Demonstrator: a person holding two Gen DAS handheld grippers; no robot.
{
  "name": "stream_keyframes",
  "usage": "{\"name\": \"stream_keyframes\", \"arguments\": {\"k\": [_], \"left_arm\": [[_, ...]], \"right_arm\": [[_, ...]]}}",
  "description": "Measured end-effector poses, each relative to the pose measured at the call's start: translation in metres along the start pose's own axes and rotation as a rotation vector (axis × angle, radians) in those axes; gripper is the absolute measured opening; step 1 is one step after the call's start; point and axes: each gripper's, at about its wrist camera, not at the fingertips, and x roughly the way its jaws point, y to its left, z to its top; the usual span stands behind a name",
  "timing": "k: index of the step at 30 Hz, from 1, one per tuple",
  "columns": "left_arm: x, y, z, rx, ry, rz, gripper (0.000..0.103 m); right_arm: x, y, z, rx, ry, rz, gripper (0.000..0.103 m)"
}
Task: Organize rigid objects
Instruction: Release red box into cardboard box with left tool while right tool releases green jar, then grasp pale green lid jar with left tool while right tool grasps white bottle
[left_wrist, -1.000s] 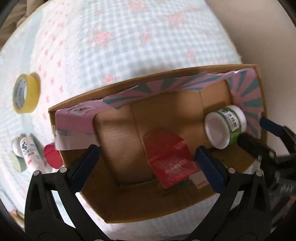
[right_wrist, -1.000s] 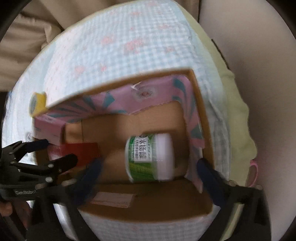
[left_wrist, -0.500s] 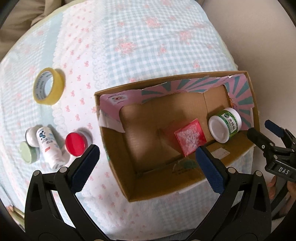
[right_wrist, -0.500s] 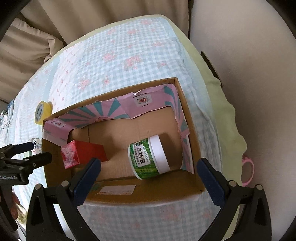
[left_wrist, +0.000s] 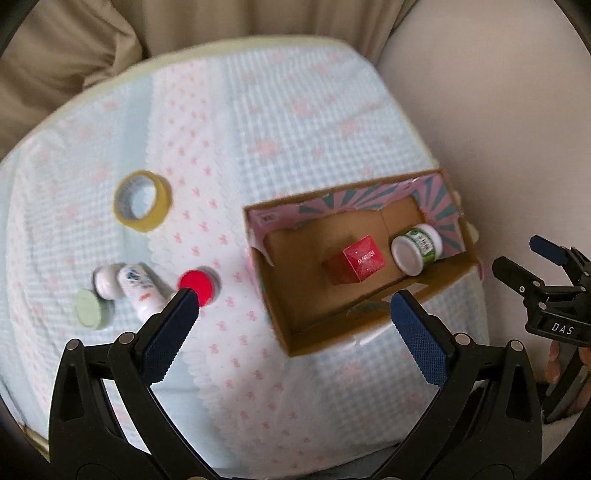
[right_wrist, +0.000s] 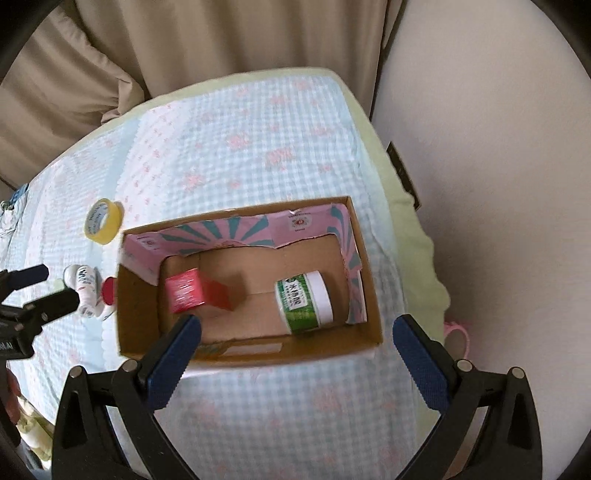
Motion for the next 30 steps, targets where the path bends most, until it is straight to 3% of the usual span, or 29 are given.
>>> {"name": "stream_keyframes", "arguments": {"k": [4, 9, 16, 23, 30], "left_arm": [[-0.046, 0.028, -0.019, 0.015, -0.078, -0.003, 0.103], [-0.094, 0.092, -0.052, -0.01, -0.135, 0.035, 0.103], [-0.135, 0.204, -0.093, -0.051, -0.166, 0.072, 0.103], [-0.135, 0.282, -0.107, -0.001, -0.158, 0.073, 0.103], [-0.087, 0.323, -0.109, 0.087, -0.113, 0.06, 0.103]], "right_arm": [[-0.048, 0.03, -0.013, 0.005, -0.079, -0.002, 0.103], [-0.09, 0.086, -0.028, 0.001, -0.132, -0.004, 0.103], [-0.106, 0.182, -0.043, -0.01, -0.163, 0.036, 0.103], [-0.095, 0.272, -0.056, -0.037, -0.159, 0.049, 0.103], [-0.055, 0.344, -0.057, -0.113, -0.115, 0.067, 0.103]]}}
